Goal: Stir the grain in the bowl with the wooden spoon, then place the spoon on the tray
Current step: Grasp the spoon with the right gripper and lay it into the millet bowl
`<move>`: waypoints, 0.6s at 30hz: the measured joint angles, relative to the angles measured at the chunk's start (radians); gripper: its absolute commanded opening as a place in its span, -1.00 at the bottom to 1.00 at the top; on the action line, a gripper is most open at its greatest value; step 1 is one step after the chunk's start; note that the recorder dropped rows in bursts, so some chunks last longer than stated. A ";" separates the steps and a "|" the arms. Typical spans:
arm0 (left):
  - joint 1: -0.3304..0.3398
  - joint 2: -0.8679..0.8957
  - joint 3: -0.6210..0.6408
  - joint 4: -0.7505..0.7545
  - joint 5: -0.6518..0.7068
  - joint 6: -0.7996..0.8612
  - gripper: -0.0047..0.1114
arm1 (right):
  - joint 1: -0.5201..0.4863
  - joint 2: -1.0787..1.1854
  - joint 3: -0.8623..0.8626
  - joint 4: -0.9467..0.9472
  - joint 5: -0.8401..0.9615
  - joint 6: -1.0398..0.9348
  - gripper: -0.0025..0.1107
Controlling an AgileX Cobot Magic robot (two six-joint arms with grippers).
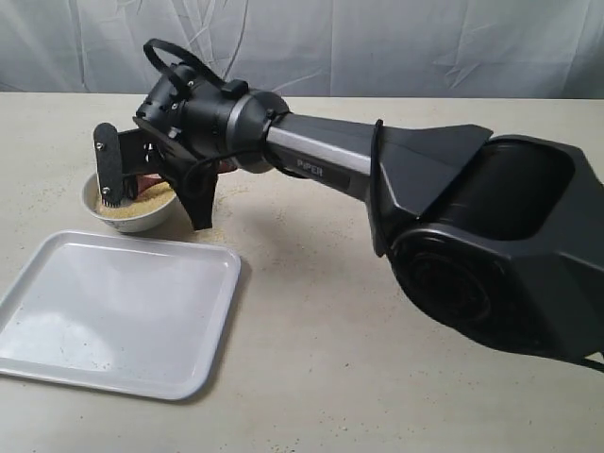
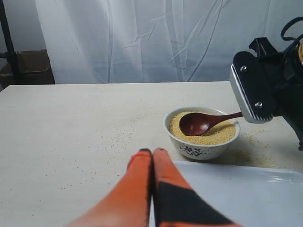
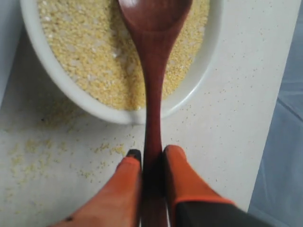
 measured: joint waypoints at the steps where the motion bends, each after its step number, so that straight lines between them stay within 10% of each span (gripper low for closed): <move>1: 0.000 0.000 0.000 0.000 0.000 0.000 -0.92 | 0.000 0.004 0.000 -0.007 -0.007 0.000 -0.97; 10: 0.000 0.000 0.000 0.000 0.000 0.000 -0.92 | 0.000 0.017 0.000 -0.033 -0.040 0.003 0.01; 18: 0.000 0.000 0.000 0.000 0.000 0.000 -0.92 | 0.002 -0.021 0.000 -0.060 -0.021 0.032 0.05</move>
